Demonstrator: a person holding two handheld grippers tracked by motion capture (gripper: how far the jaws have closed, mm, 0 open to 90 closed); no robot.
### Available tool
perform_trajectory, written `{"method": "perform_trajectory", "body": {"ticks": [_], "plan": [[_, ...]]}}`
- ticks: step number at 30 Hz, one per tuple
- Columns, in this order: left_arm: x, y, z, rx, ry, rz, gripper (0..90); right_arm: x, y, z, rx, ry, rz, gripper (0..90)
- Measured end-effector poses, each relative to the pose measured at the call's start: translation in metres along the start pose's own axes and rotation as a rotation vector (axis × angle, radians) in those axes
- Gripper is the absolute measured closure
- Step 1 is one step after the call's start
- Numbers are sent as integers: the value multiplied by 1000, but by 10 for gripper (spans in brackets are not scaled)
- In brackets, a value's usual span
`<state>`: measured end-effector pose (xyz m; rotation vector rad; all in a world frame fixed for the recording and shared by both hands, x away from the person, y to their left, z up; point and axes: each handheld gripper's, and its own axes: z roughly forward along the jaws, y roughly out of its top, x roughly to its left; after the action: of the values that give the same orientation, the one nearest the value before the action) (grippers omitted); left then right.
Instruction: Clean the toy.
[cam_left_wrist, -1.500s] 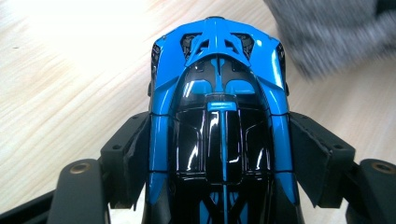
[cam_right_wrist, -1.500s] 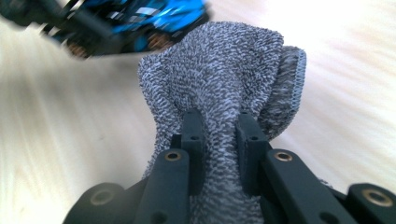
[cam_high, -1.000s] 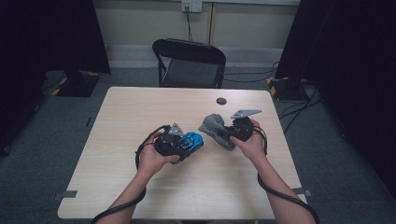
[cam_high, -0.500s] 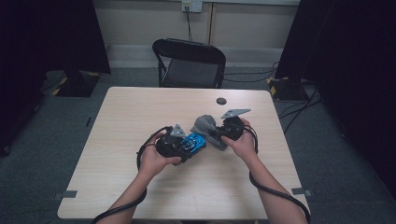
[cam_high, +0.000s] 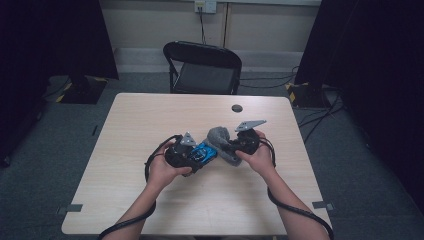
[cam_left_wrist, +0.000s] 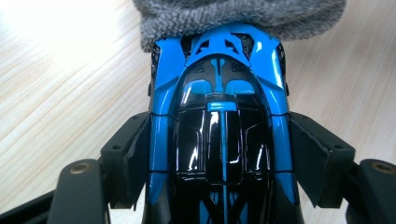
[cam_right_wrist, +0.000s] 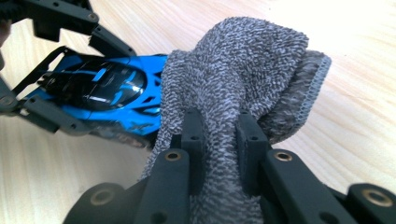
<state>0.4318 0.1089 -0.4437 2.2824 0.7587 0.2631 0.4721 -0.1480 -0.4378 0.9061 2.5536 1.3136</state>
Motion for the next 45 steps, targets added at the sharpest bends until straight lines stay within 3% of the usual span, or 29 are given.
{"method": "perform_trajectory", "body": {"ticks": [29,40,45], "plan": [[18,-11,-7,1,70,-54,280,26,-26,-5,1,100,-6,774],[20,-10,-12,-22,75,-60,280,24,-35,-19,-1,102,0,773],[18,-9,-11,-18,71,-47,280,14,-36,-30,-21,60,19,773]]}}
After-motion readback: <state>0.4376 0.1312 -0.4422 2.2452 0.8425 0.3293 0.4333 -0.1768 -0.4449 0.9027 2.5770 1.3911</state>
